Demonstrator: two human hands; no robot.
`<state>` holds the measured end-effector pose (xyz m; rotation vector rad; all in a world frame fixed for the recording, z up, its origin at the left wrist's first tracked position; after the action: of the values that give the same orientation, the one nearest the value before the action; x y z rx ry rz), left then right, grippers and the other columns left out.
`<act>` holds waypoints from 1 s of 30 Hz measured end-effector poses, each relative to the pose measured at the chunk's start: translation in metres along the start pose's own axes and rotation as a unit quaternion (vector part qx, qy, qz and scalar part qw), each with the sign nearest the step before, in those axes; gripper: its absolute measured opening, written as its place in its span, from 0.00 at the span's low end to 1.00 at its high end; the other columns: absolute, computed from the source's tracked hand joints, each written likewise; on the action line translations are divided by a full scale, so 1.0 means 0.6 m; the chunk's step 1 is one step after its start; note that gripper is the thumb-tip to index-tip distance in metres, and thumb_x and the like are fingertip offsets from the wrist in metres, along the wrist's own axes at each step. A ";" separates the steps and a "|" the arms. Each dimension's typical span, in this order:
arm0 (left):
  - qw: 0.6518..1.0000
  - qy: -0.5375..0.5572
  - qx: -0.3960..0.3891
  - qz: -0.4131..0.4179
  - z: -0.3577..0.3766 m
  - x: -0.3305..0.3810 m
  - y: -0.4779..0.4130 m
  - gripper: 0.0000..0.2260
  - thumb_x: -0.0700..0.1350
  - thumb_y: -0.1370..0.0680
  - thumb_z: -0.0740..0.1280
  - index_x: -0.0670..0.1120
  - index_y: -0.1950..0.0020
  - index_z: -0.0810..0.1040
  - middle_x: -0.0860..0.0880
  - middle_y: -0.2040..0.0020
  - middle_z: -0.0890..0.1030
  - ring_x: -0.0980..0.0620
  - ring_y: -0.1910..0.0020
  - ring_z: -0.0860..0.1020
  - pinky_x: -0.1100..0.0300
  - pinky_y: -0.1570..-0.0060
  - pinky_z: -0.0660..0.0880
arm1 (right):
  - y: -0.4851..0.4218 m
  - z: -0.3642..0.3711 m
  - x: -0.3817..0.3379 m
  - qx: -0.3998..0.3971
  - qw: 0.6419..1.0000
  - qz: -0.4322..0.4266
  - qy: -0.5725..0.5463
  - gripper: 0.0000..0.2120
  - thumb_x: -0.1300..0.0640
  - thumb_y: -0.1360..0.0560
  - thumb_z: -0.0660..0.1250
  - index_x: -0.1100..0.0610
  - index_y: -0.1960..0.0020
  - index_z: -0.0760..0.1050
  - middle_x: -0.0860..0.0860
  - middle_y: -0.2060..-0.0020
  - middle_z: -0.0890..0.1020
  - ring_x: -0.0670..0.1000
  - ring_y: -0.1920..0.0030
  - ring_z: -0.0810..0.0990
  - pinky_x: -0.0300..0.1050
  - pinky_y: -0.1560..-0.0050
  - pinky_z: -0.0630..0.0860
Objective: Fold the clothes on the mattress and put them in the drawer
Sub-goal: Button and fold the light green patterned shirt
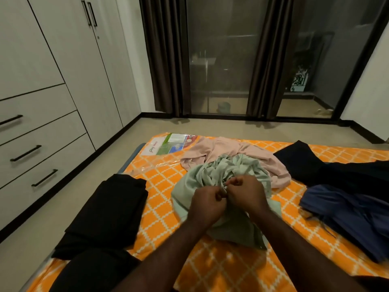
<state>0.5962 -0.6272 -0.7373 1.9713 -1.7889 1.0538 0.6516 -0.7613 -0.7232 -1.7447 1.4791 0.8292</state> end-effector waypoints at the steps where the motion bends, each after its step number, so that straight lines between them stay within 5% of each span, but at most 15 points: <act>1: 1.000 0.019 -0.016 -0.014 -0.001 -0.001 -0.005 0.08 0.44 0.26 0.70 0.49 0.51 0.88 0.52 0.56 0.87 0.57 0.58 0.81 0.64 0.56 0.75 | -0.001 0.000 -0.005 -0.002 1.000 -0.015 0.027 0.07 0.59 0.29 0.71 0.52 0.64 0.85 0.46 0.70 0.84 0.44 0.66 0.82 0.47 0.63 0.81; 6: 0.993 0.111 -0.015 -0.045 -0.017 -0.021 -0.017 0.08 0.39 0.23 0.72 0.49 0.48 0.88 0.54 0.53 0.87 0.64 0.55 0.81 0.74 0.55 0.73 | -0.005 -0.008 0.000 -0.003 1.000 -0.005 -0.004 0.07 0.58 0.31 0.76 0.50 0.67 0.85 0.46 0.70 0.85 0.45 0.66 0.84 0.49 0.61 0.83; 16: 0.981 0.179 0.000 -0.074 -0.028 -0.030 -0.005 0.06 0.43 0.28 0.79 0.51 0.53 0.87 0.55 0.58 0.86 0.62 0.57 0.83 0.64 0.54 0.80 | 0.024 -0.024 -0.034 0.049 0.994 -0.093 0.004 0.06 0.58 0.30 0.78 0.52 0.55 0.85 0.43 0.65 0.82 0.40 0.64 0.80 0.30 0.66 0.70; 24: 0.885 0.429 -0.052 -0.173 -0.012 -0.047 0.006 0.09 0.34 0.24 0.73 0.40 0.45 0.85 0.44 0.50 0.87 0.47 0.47 0.85 0.55 0.46 0.81 | 0.038 -0.003 -0.032 0.004 0.989 -0.143 -0.026 0.07 0.57 0.30 0.79 0.50 0.54 0.84 0.43 0.63 0.85 0.39 0.61 0.83 0.36 0.62 0.80; 30: 0.875 0.451 -0.031 -0.176 -0.018 -0.049 0.004 0.08 0.32 0.24 0.71 0.39 0.46 0.85 0.42 0.52 0.87 0.49 0.52 0.86 0.61 0.54 0.80 | 0.036 -0.002 -0.023 -0.009 0.992 -0.093 -0.087 0.11 0.60 0.30 0.79 0.50 0.51 0.82 0.46 0.60 0.86 0.41 0.59 0.85 0.39 0.61 0.82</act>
<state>0.5913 -0.5992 -0.7501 1.3064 -0.9001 1.4187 0.6284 -0.7572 -0.7133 -1.7443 1.1799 0.8741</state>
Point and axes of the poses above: each hand's wrist, its own y-axis away from the middle knuckle, its own z-axis out of the palm, x = y × z, the point moved 7 cm from there along -y, towards the middle knuckle
